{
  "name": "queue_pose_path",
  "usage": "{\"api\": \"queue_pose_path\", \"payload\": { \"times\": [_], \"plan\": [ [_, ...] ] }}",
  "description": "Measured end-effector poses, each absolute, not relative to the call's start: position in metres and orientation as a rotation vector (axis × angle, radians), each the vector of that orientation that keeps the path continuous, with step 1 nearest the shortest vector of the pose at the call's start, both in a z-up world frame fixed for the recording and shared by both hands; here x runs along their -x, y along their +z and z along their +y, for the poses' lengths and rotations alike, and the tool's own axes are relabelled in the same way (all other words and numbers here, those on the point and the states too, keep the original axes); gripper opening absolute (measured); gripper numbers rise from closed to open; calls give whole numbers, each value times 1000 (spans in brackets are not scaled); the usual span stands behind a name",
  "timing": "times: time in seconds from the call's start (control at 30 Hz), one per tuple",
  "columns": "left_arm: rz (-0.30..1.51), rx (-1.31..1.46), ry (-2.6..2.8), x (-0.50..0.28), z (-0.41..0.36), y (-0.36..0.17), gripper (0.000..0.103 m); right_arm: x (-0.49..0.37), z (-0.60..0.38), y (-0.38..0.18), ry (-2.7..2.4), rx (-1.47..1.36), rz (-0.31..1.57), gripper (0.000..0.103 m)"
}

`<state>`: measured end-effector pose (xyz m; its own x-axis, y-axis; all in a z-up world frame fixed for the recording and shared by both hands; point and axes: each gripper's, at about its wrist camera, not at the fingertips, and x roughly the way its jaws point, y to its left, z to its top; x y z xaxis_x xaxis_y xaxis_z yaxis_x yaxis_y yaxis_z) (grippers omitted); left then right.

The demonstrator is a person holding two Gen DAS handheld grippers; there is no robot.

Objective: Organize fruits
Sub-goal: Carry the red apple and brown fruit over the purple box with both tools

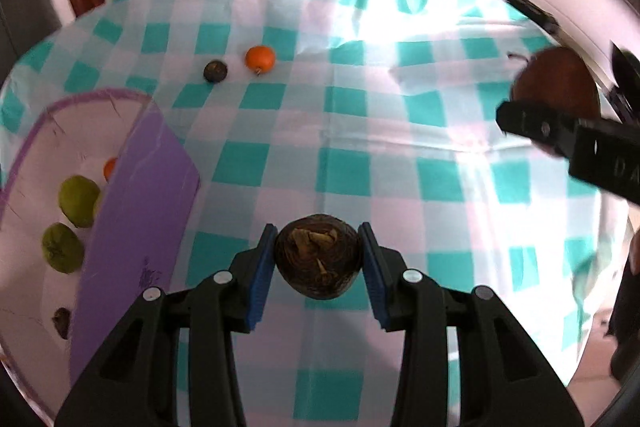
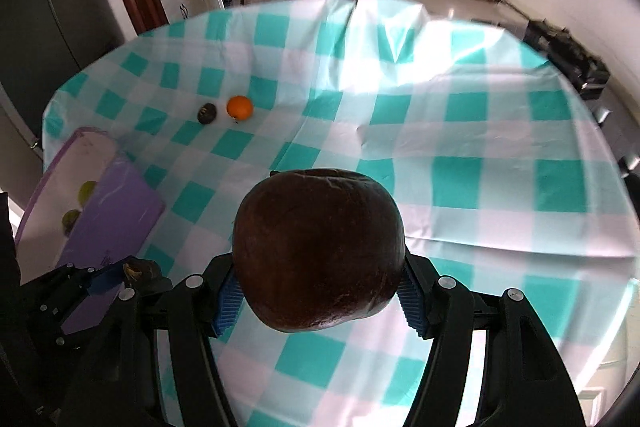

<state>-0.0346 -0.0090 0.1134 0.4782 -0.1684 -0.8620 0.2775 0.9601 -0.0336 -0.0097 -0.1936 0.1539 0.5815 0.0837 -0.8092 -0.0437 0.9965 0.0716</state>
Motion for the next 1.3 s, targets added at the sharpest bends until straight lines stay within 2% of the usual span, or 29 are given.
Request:
{"api": "queue_pose_path", "payload": {
  "times": [0.33, 0.9, 1.3],
  "plan": [
    [963, -198, -363, 97, -12, 154, 41, 80, -199, 192, 90, -23, 874, 63],
    [815, -157, -413, 172, 9, 227, 41, 175, -179, 238, 178, 133, 766, 63],
    [808, -85, -426, 195, 37, 229, 41, 215, -181, 217, 203, 152, 806, 63]
  ]
}}
